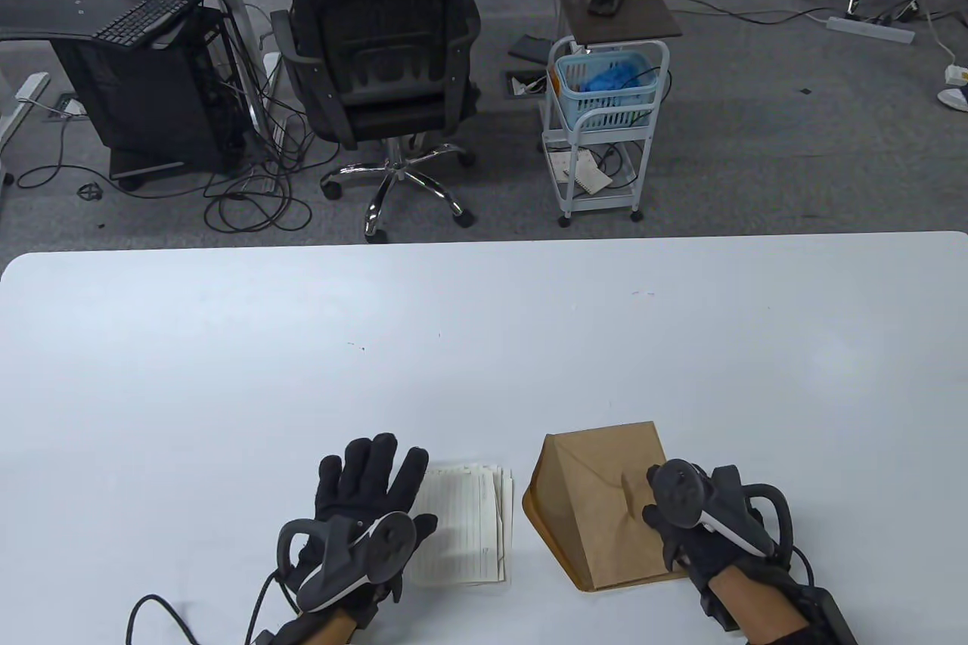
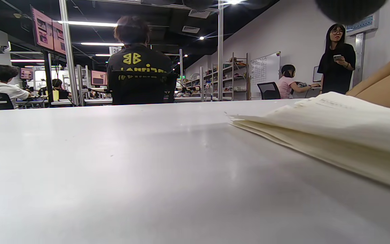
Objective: Pull paper from envelopes and stack
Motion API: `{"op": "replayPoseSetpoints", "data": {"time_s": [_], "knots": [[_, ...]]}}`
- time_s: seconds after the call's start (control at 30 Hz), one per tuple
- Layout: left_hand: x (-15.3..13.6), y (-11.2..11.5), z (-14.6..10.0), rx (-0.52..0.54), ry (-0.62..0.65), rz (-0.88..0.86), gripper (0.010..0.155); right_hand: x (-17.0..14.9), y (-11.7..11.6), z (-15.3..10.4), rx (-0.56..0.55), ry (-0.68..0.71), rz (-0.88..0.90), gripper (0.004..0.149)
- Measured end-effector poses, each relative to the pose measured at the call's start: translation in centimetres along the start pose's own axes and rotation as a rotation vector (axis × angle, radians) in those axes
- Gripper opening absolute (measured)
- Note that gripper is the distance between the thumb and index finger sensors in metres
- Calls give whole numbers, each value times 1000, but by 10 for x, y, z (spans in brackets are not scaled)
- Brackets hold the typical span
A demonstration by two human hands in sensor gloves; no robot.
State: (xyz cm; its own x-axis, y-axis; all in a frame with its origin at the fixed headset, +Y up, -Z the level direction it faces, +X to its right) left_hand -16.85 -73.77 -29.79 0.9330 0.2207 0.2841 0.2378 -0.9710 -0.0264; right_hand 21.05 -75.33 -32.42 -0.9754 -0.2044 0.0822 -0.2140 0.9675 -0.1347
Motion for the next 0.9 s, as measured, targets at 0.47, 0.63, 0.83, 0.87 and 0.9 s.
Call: {"op": "replayPoseSetpoints", "data": {"time_s": [0.47,0.63,0.83,0.87,0.9], "knots": [[1,2,2,-3,5,2,76,15,50,-26,-347,185,43,78],[2,1,2,-5,8,4,77,20,41,-32,-358,214,-8,85],[0,-1,1,3,10,4,76,20,38,-36,-346,228,4,85],[-1,-1,1,7,12,3,76,21,37,-36,-343,230,3,85],[-1,-2,1,7,12,2,76,21,37,-36,-340,232,1,85]]}}
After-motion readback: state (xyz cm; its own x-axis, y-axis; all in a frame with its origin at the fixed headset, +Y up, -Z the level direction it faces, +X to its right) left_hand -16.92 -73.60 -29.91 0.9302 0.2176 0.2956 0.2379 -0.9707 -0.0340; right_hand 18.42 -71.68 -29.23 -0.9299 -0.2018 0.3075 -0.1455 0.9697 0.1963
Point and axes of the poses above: the tracker on the back of each hand, its own x axis roughly to the thumb side, its own z axis roughly from the wrist to the fingertips, y = z × x, the point moved 3 cm from there along z, roughly from the wrist to the fingertips, and after that the axes turned 15 degrees about -z, right-handed, at the moved point
